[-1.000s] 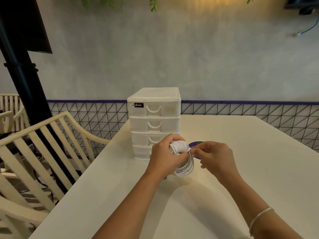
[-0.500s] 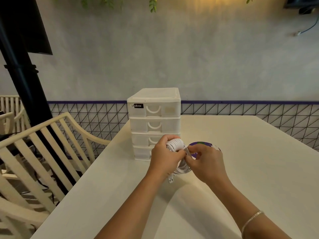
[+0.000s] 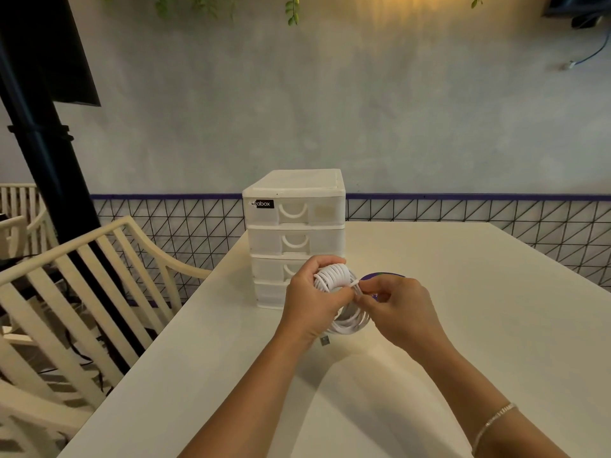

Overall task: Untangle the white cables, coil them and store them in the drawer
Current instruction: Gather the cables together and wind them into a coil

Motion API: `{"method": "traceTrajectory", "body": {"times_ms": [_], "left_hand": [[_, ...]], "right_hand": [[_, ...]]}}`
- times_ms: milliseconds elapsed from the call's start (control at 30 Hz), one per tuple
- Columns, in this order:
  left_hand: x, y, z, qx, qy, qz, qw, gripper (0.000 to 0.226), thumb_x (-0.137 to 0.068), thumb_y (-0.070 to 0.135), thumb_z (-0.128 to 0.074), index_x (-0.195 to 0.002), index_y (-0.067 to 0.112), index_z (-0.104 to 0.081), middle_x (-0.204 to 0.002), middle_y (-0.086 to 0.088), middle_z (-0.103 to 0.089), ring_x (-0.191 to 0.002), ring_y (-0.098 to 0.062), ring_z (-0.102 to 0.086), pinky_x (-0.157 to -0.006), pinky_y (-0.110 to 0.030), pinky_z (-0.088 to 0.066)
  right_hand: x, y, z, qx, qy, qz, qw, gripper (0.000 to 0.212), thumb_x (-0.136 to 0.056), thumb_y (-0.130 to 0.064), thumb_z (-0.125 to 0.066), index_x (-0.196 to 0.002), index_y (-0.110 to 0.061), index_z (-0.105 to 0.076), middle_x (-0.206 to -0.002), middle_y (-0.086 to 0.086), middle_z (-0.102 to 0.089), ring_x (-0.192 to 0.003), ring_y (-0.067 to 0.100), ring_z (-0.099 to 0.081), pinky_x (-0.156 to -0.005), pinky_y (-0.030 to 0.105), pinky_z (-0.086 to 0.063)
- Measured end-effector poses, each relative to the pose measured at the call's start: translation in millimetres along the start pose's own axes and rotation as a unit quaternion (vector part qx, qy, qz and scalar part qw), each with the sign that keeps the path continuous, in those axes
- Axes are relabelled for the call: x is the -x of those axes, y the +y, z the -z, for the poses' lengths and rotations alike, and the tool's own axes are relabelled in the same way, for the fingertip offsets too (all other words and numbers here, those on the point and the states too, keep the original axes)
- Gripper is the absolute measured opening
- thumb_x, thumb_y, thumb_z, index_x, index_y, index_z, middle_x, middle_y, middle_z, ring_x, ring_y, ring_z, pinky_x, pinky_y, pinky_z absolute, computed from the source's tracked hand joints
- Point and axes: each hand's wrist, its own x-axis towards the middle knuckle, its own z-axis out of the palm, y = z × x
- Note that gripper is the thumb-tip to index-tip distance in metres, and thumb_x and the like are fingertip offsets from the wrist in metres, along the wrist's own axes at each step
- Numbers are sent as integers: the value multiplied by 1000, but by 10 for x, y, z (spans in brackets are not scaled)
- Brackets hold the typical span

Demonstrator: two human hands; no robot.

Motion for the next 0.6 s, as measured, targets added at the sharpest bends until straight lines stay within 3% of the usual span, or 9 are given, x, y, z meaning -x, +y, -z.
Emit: {"method": "traceTrajectory", "body": {"times_ms": [167,267,367,467,600], "left_hand": [[11,30,59,10,-19,-7,1000,36,-68,8,-81,-90,30,-61,-80,6,-58,-67,-10,-56,-51,-18,-46],[13,38,83,-4,-21,-26,999,35,-69,11,-81,-89,32,-60,-82,6,-58,-70,-9,-58,-54,-18,-49],[0,30,100,-37,-22,-49,998,37,-70,12,-81,-89,34,-58,-84,11,-58,-73,-6,-59,-62,-20,-54],[12,25,91,-49,-31,-67,996,38,-70,13,-80,-89,34,-55,-84,11,-58,-74,-7,-59,-65,-21,-56],[-2,2,99,-40,-36,-62,997,36,-71,12,-79,-89,33,-57,-81,13,-58,-74,-9,-58,-63,-26,-55]], "right_hand": [[-1,-6,19,-40,-22,-11,999,17,-89,-17,-60,-100,-14,-73,-68,-16,-59,-63,1,-55,-55,7,-40],[-8,-10,36,-95,-35,-37,994,15,-89,-12,-60,-96,-14,-73,-63,-16,-58,-55,2,-53,-58,16,-40],[0,-25,26,-145,-40,-59,987,13,-87,-9,-61,-88,-16,-73,-62,-15,-61,-48,-7,-54,-56,14,-37],[-8,-33,31,-179,-40,-90,979,11,-87,-12,-63,-81,-18,-70,-62,-12,-63,-50,-2,-53,-54,14,-35],[-5,-52,46,-219,-64,-122,966,16,-87,-13,-63,-72,-15,-67,-40,-16,-54,-41,-2,-48,-53,16,-34]]}}
